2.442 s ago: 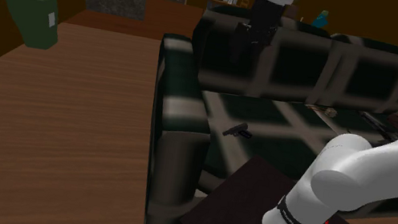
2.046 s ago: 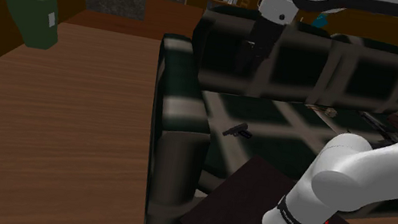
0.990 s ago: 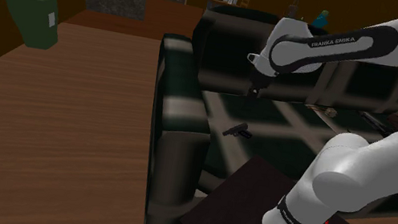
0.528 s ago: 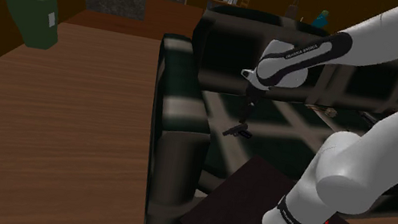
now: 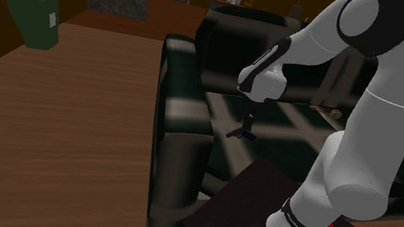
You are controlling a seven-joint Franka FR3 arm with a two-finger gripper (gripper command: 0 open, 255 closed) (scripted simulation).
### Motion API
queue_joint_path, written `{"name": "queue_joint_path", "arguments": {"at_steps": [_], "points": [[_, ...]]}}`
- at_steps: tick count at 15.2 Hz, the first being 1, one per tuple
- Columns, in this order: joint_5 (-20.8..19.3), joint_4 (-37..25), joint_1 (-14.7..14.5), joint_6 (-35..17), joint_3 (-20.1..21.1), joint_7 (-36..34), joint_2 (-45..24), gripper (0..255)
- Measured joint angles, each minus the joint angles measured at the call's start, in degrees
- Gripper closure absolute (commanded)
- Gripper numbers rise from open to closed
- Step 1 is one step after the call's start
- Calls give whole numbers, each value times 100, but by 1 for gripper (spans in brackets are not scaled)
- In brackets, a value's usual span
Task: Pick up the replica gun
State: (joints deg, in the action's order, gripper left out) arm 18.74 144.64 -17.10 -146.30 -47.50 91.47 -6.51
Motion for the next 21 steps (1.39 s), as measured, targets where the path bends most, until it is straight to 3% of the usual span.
{"name": "queue_joint_path", "arguments": {"at_steps": [8,9,19,21], "points": [[1369,-200,482,-308,660,1157,-919,0],[1420,-196,506,-328,688,1199,-946,255],[1474,-201,534,-349,718,1246,-974,255],[1305,-171,448,-299,610,1113,-857,255]]}}
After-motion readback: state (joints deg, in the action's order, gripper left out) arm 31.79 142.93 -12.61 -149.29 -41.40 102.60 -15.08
